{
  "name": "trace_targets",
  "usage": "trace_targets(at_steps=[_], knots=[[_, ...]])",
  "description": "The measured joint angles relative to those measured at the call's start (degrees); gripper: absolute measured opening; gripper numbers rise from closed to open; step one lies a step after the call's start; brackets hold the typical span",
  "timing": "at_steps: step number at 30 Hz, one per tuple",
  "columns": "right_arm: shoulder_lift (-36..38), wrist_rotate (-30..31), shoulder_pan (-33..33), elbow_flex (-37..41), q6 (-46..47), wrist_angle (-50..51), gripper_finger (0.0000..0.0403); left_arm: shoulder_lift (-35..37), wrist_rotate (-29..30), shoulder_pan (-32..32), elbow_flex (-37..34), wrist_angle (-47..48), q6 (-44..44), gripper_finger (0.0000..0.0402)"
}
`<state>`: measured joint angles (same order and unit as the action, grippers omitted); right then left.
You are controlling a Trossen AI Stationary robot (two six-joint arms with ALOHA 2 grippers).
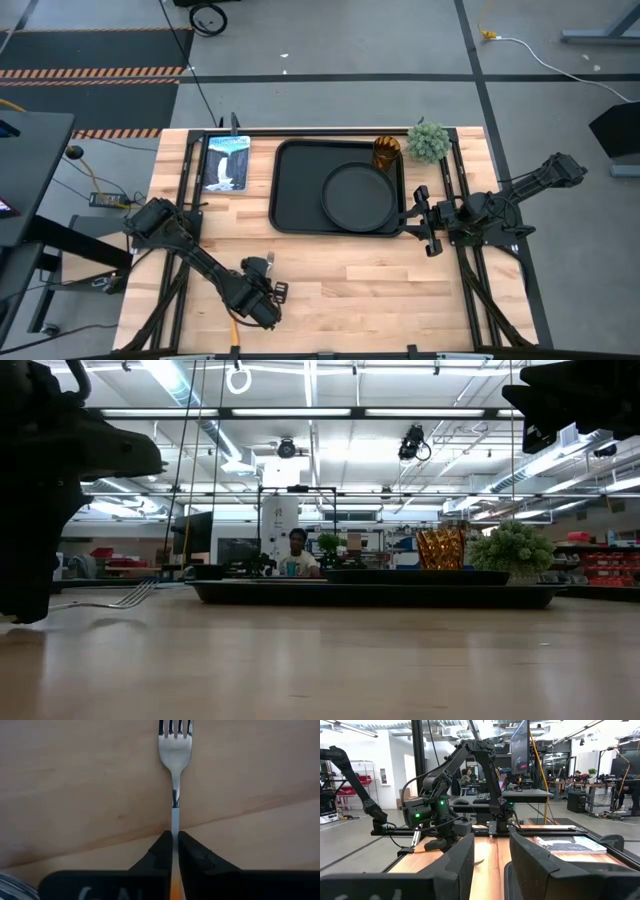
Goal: Pick and place plate/cup/fork/spoon on tray
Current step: Put the fork to the left of the black plate on the black tray
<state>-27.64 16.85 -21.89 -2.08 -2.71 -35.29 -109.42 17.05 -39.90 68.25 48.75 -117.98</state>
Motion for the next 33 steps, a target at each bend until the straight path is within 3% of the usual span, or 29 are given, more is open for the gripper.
trace_targets(at_steps=[7,17,33], knots=[[0.00,0.01,0.00,0.00,0.00,0.00,0.0132,2.10,1.27,0.00,0.10,0.09,0.13,0.0024],[0.00,0.01,0.00,0.01,0.01,0.02,0.0132,7.04,11.17,2.49,0.12,0.69,4.34,0.0026],[0.00,0.01,0.00,0.01,0.00,0.00,0.0132,8.36,11.03,26.51,0.15,-4.80,32.88,0.0028]])
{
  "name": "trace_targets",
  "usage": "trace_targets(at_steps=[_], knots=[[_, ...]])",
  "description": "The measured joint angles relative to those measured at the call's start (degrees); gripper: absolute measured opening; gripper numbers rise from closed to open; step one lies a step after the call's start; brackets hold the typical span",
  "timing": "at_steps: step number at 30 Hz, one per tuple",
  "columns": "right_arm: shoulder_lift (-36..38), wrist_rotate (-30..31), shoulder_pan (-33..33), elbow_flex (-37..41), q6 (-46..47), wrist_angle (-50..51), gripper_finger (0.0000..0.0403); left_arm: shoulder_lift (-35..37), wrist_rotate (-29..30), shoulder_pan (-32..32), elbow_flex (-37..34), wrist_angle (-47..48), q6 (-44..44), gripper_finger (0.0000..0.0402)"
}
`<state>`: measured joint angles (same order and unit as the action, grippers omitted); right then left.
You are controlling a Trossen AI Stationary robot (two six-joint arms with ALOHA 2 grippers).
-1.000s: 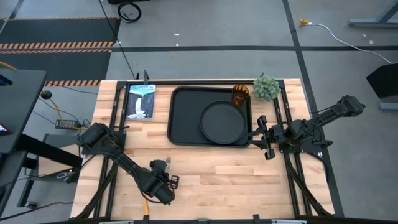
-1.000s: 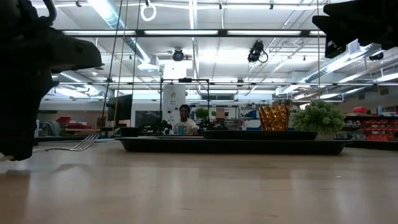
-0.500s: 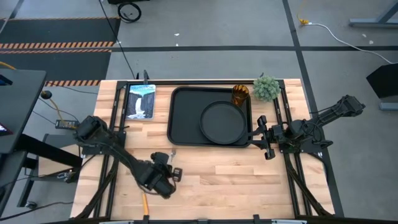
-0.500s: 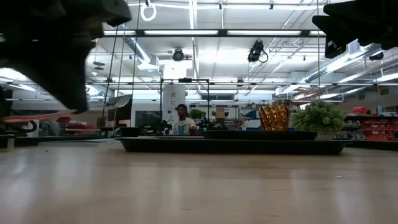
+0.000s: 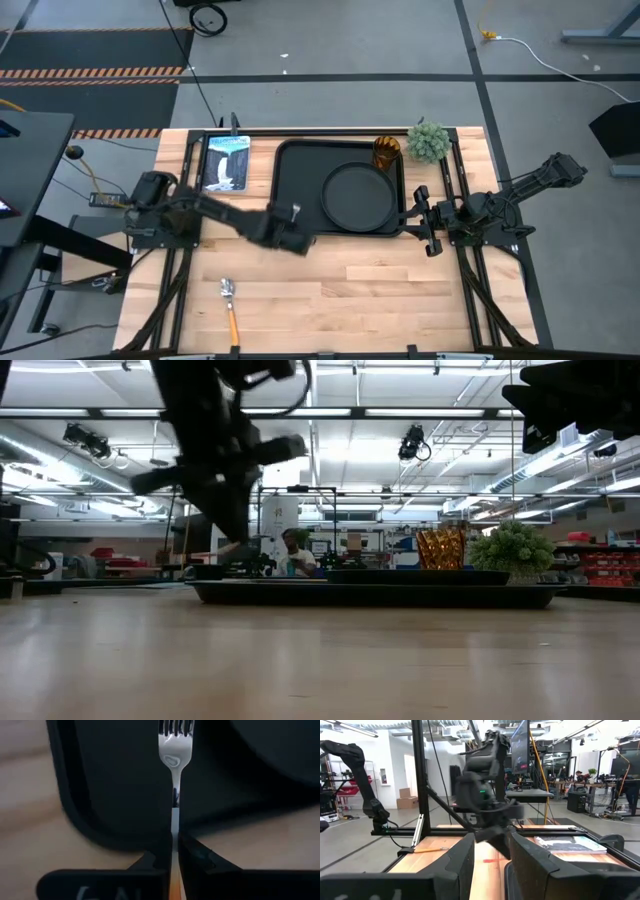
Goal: Pick and place plate/cup/fork/spoon on tray
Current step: Put the fork to the left of the black plate on the black tray
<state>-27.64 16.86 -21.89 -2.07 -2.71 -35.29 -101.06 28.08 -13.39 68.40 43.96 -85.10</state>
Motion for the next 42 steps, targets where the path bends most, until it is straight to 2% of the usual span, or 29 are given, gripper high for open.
trace_targets(at_steps=[10,17,27,36,42], knots=[[0.00,0.00,0.00,-0.01,0.01,0.00,0.0132,0.02,-1.08,13.96,0.00,-8.91,17.04,0.0028],[0.00,-0.01,-0.01,-0.01,0.01,0.01,0.0132,-0.17,-1.12,19.37,0.00,-13.75,20.35,0.0029],[0.00,0.00,0.00,0.00,0.01,0.01,0.0132,-0.40,-0.82,20.28,0.00,-14.70,18.27,0.0028],[-0.11,0.00,0.00,-0.01,0.00,-0.19,0.0132,-8.00,-5.77,20.29,-0.04,-21.09,17.90,0.0028],[-0.09,0.00,-0.01,-0.01,-0.01,-0.02,0.0132,-9.65,-6.79,20.31,-0.04,-20.76,16.30,0.0028]])
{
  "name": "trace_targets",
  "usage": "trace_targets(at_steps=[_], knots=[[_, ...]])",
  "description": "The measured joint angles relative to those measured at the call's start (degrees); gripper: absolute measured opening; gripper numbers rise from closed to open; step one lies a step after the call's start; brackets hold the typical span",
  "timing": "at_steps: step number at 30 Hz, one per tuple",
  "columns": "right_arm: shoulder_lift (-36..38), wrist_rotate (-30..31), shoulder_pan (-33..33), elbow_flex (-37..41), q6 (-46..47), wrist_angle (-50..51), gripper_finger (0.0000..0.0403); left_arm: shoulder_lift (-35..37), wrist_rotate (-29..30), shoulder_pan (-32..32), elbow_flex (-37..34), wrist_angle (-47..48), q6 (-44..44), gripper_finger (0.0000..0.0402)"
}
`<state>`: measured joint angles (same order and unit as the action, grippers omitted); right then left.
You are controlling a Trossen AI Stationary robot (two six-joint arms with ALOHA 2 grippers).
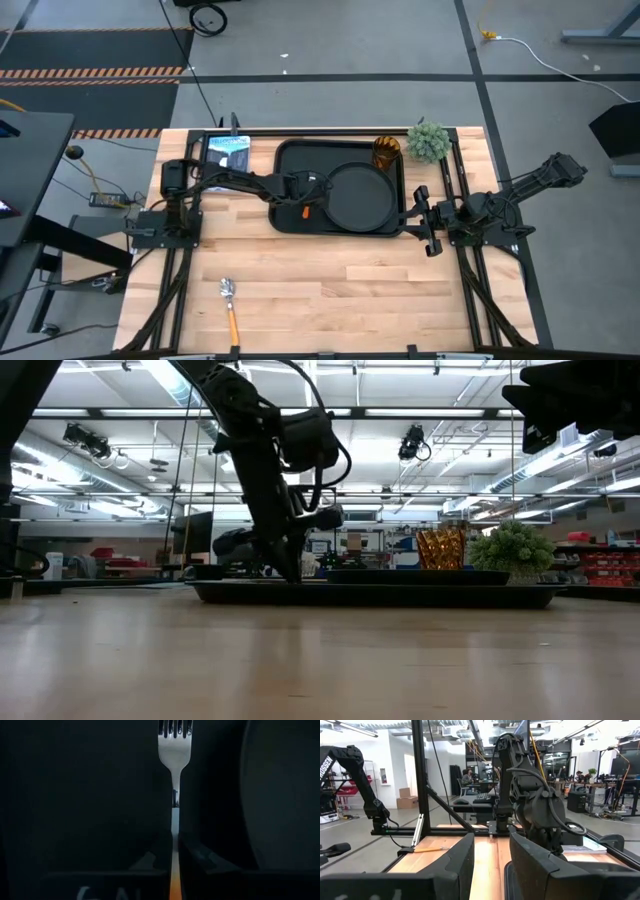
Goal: Pick and place plate/cup/fork/spoon on tray
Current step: Put the fork to the left of the black plate on the black tray, then put the spoon to the left of the fork on the black tray
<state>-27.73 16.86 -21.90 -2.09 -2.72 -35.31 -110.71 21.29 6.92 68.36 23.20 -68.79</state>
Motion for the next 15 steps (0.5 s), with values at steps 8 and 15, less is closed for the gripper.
trace_targets(at_steps=[8,15], knots=[[-0.02,-0.02,0.01,0.02,0.02,0.02,0.0132,-0.01,0.06,0.00,0.00,-0.48,-0.07,0.0061],[-0.02,-0.01,0.01,0.02,0.02,0.02,0.0132,0.51,0.54,-0.01,0.02,-1.04,0.47,0.0115]])
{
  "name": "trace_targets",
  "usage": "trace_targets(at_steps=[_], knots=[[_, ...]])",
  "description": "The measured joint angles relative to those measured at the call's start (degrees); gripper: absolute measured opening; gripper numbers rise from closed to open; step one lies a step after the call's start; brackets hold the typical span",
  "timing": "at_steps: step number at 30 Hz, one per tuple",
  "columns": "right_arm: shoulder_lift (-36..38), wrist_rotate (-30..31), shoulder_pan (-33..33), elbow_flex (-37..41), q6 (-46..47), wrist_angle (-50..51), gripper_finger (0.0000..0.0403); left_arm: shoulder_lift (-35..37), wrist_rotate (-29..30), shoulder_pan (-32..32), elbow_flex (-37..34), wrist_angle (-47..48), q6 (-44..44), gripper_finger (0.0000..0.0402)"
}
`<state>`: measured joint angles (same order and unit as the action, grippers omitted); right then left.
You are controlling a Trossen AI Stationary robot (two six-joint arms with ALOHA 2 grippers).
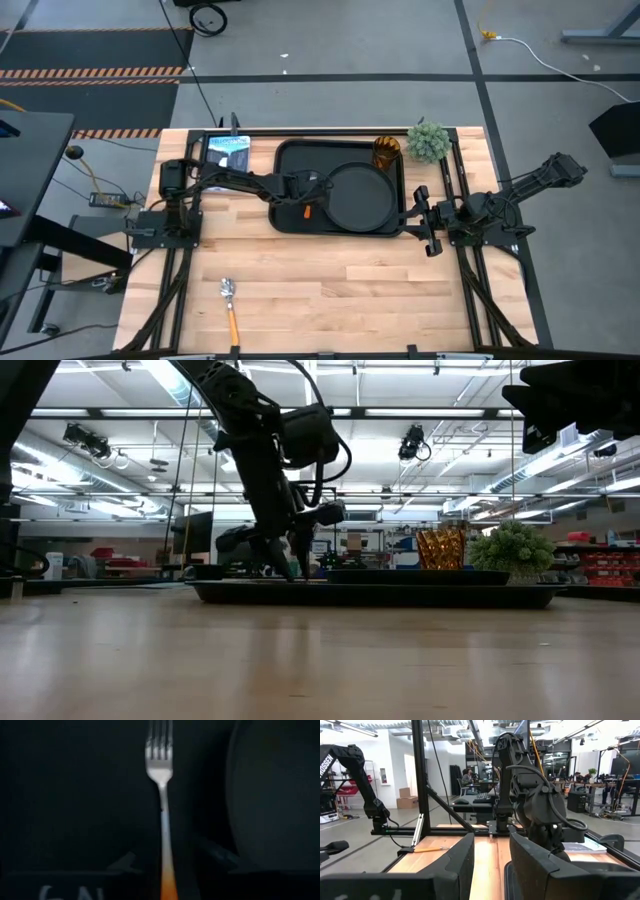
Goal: Pick and place plate/cup/fork/spoon on tray
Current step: Put the spoon to the left of the fork on the black tray
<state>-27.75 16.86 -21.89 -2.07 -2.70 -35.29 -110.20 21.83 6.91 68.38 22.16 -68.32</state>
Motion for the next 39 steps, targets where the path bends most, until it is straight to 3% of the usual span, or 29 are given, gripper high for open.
trace_targets(at_steps=[4,10,13,20,24,33,39], knots=[[0.01,0.00,-0.01,-0.01,0.00,0.00,0.0132,0.76,-2.19,-1.36,0.04,-1.42,4.11,0.0125],[0.02,-0.02,0.00,-0.02,-0.02,-0.11,0.0132,4.44,-15.04,-4.03,0.02,3.05,7.91,0.0118],[0.00,0.01,-0.02,-0.02,-0.02,-0.17,0.0132,7.66,-14.74,-7.13,0.02,2.13,10.66,0.0114],[0.02,0.01,-0.02,-0.02,0.01,-0.17,0.0132,11.48,-5.70,-18.65,0.07,2.41,11.48,0.0112],[0.01,0.01,-0.01,-0.02,0.01,-0.15,0.0132,11.35,-3.16,-25.33,0.00,3.91,5.80,0.0112],[0.00,0.01,-0.02,-0.02,0.00,-0.17,0.0132,11.09,-2.52,-38.74,0.02,14.02,-16.87,0.0112],[0.00,0.01,0.00,-0.02,0.01,-0.18,0.0132,11.09,-6.62,-46.57,0.02,19.04,-32.77,0.0112]])
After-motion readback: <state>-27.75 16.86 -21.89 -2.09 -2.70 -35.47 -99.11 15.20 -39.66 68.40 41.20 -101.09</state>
